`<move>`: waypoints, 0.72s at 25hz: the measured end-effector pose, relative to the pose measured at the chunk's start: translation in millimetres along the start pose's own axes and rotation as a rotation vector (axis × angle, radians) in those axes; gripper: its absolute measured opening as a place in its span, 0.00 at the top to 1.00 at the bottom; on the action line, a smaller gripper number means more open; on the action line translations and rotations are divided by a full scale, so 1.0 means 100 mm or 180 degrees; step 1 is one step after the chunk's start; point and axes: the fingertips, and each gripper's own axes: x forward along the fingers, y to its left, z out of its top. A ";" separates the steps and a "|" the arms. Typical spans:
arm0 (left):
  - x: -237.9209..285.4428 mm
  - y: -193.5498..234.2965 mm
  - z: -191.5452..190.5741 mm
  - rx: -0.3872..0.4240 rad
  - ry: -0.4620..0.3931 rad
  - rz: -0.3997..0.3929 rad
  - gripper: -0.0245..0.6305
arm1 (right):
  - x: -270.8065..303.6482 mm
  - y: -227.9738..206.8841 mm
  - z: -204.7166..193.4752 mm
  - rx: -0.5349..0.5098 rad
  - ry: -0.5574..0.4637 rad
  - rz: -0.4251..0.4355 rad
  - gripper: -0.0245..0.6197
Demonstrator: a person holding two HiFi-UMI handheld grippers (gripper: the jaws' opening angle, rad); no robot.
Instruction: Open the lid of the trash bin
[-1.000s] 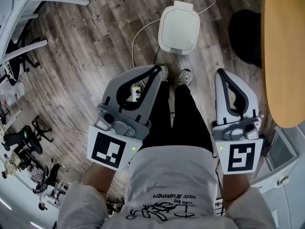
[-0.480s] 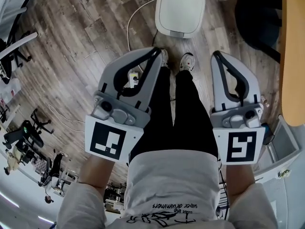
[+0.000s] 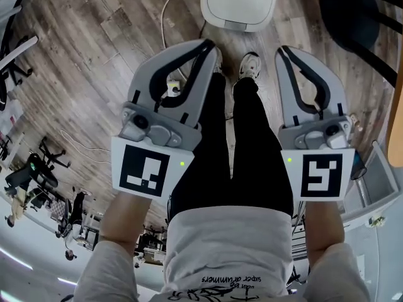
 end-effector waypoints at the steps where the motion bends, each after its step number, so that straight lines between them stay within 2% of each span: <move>1: 0.03 0.01 -0.06 0.0004 0.0013 0.0006 0.94 | 0.04 0.00 -0.05 -0.0010 0.0013 0.0013 0.93; 9: 0.25 0.09 -0.43 -0.0007 0.0066 0.0013 0.94 | 0.35 0.09 -0.47 -0.0157 0.0175 0.0118 0.92; 18: 0.49 0.26 -1.03 -0.0128 0.0346 0.0111 0.94 | 0.72 0.14 -0.95 -0.0344 0.0495 0.0286 0.90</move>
